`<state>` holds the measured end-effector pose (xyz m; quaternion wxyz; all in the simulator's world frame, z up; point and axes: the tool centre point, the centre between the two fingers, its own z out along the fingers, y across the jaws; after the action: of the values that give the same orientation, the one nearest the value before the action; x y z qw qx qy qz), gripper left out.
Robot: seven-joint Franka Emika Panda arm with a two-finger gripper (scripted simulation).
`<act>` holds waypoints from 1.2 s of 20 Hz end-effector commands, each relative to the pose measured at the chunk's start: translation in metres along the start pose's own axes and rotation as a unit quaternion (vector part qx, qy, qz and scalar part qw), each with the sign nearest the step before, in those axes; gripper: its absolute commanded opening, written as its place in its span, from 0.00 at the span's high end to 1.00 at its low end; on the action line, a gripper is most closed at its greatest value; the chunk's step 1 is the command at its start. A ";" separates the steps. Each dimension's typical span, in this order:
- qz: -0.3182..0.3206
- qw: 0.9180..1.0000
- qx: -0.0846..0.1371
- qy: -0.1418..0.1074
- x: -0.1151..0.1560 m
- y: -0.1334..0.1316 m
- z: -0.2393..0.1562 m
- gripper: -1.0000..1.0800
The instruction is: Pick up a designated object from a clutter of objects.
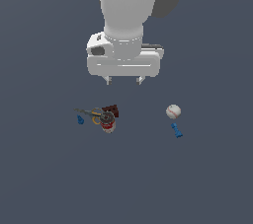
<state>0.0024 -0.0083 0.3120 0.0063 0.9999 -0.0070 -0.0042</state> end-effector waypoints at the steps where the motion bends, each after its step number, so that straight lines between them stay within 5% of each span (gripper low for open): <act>1: 0.000 1.000 0.000 0.000 0.000 0.000 0.000 0.04; 14: -0.036 0.999 0.002 0.000 -0.001 -0.026 -0.008 0.04; 24: -0.048 0.999 -0.004 0.001 0.017 -0.056 0.025 0.04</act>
<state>0.0167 0.0401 0.2942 0.0089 0.9992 0.0379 -0.0034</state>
